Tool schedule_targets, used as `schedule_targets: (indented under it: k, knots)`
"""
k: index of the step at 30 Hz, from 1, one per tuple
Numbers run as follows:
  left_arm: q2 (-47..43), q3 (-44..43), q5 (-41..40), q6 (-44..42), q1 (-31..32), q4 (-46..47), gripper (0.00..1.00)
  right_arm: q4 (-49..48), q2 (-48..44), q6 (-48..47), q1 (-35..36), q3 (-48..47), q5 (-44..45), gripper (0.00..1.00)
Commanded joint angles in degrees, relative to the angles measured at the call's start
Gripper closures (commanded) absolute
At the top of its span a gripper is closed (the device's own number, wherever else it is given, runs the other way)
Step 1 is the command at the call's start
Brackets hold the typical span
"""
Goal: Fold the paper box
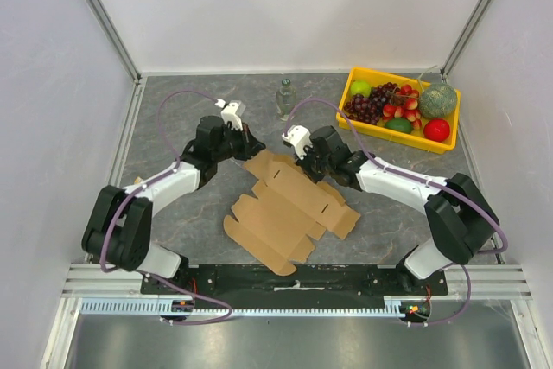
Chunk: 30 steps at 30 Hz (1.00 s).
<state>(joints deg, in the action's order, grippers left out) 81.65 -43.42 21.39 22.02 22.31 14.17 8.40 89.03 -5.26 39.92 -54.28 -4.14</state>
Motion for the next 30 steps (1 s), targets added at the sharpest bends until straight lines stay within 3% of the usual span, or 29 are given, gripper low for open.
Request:
schedule_targets:
  k: [1, 7, 30]
  knots:
    - [5.18, -4.83, -1.35, 1.44, -0.16, 2.61, 0.98, -0.49, -1.93, -2.3, 0.51, 0.49, -4.91, 1.0]
    - [10.55, -7.03, 1.72, 1.97, 0.11, 2.61, 0.98, -0.58, -1.67, -2.21, 0.68, 0.23, -4.47, 1.0]
    - [8.09, -0.08, 5.77, 0.48, 5.99, 5.51, 0.98, -0.76, -0.88, -0.9, 0.68, -0.12, -2.54, 1.0]
